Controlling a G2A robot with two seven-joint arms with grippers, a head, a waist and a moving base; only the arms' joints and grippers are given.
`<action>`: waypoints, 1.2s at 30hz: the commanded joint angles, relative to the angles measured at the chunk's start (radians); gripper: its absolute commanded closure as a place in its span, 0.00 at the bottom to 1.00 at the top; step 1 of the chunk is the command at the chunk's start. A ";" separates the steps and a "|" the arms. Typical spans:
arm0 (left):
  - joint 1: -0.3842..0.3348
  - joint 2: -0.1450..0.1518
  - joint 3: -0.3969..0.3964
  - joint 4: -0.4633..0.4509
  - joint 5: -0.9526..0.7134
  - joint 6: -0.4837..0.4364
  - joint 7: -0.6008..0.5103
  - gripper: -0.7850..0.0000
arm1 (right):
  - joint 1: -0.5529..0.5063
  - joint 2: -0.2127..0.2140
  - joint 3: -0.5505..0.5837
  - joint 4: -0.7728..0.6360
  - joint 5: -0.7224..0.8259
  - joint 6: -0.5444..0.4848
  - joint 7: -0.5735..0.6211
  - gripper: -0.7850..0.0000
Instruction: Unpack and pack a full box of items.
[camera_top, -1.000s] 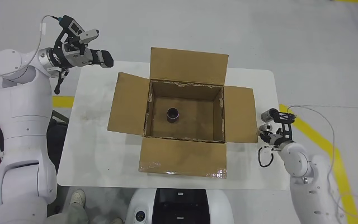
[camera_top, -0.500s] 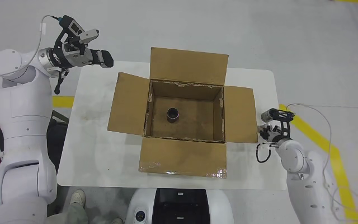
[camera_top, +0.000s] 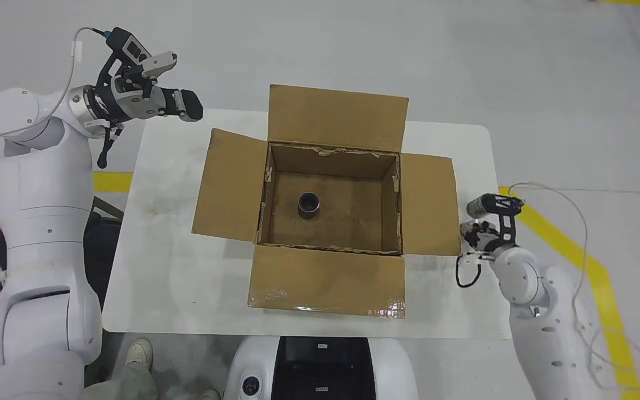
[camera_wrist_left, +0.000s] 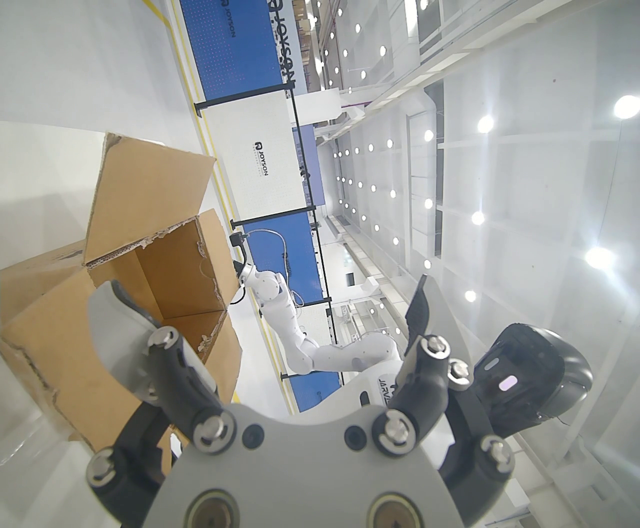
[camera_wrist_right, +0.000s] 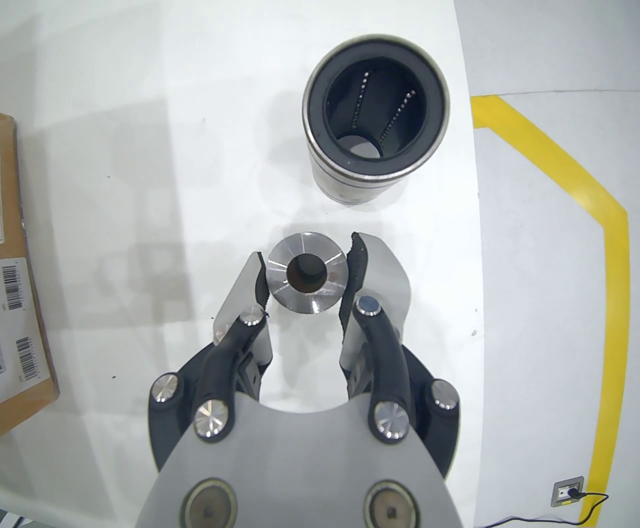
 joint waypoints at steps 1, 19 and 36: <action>0.000 0.000 0.000 0.000 0.000 0.000 0.000 0.00 | -0.008 0.001 0.003 -0.008 -0.002 0.001 0.001 0.78; 0.000 0.000 0.000 0.000 0.000 0.000 0.000 0.00 | -0.161 0.008 0.062 -0.223 0.047 0.025 0.010 1.00; 0.000 0.000 0.000 0.000 0.000 0.000 0.000 0.00 | -0.238 0.005 0.116 -0.350 0.173 0.096 -0.018 1.00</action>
